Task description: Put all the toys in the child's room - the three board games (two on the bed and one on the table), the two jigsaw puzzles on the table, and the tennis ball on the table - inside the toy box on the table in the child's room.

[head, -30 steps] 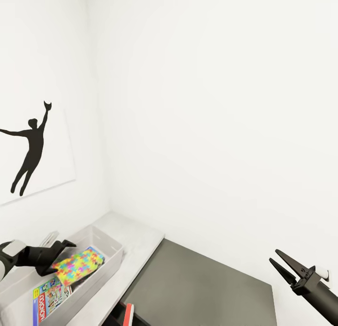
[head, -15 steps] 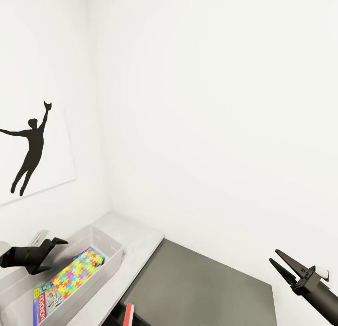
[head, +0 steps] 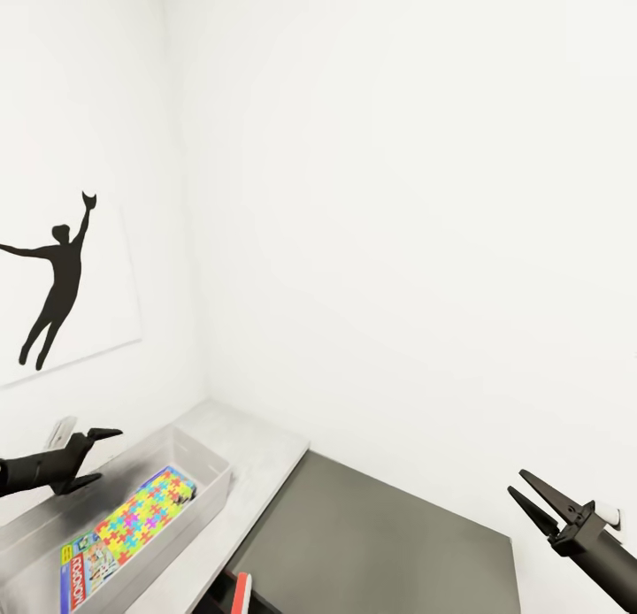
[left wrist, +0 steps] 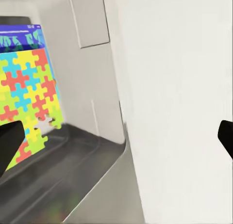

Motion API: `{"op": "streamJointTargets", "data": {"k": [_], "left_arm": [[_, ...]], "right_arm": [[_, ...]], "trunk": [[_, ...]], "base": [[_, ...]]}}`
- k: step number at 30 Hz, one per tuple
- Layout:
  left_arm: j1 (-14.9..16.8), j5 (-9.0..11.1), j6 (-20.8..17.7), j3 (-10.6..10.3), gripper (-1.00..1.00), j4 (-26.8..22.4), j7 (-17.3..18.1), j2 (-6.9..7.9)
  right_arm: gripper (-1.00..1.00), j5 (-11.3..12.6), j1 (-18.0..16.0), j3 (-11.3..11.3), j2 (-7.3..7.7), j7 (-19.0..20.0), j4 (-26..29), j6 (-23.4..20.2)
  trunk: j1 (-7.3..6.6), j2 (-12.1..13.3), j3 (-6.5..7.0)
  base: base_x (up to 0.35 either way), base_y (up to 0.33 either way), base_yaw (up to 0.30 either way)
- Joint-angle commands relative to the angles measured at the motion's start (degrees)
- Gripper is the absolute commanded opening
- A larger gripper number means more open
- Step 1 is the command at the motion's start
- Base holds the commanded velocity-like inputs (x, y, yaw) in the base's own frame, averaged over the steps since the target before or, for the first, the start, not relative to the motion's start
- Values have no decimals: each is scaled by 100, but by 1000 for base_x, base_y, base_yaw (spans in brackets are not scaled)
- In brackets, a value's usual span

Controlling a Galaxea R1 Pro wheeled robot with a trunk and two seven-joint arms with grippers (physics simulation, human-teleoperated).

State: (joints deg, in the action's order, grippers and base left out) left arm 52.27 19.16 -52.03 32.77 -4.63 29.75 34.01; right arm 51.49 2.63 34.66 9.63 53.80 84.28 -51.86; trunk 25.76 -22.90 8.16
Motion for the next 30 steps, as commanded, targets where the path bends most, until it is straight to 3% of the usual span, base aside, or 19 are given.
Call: {"op": "streamJointTargets", "data": {"k": [1,3,5,11,12,15,16,20,25,30], "left_arm": [[-20,53,-25,-44,100,-14,117,24],[-98,49,-8,-82,100,-117,473,72],[-130,48,-5,-99,100,-183,594,83],[-557,47,13,-379,100,-1063,1548,104],[-557,47,13,-379,100,-1063,1548,104],[-790,47,15,-599,100,-1533,2031,89],[-993,47,20,-833,100,-1975,2529,77],[-1177,45,33,-1119,100,-2392,3094,63],[-1272,44,46,-1378,100,-2618,3470,62],[-1300,44,52,-1471,100,-2687,3582,62]], "right_arm": [[100,10,1,2,2,6,1,-25],[100,10,1,4,1,10,4,-26],[100,10,1,4,0,11,7,-26],[100,10,1,-7,-4,26,35,125],[100,10,1,-7,-4,26,35,125],[100,12,1,-22,-1,31,44,289],[100,15,1,-30,1,32,39,391],[100,30,2,-34,9,28,20,447],[100,36,2,-37,11,20,28,466],[100,48,4,-34,12,18,39,471]], "trunk": [[2,-2,6],[2,-2,20],[2,-2,33],[2,-2,48],[2,-2,49],[2,-2,52],[2,-2,52],[2,-2,53],[2,-2,53],[2,-2,54]], "base": [[0,0,-78],[0,0,-85],[0,0,-81],[0,0,-30],[0,0,-16],[0,0,-10],[0,0,-4],[0,0,-2],[0,0,0],[0,0,0]]}}
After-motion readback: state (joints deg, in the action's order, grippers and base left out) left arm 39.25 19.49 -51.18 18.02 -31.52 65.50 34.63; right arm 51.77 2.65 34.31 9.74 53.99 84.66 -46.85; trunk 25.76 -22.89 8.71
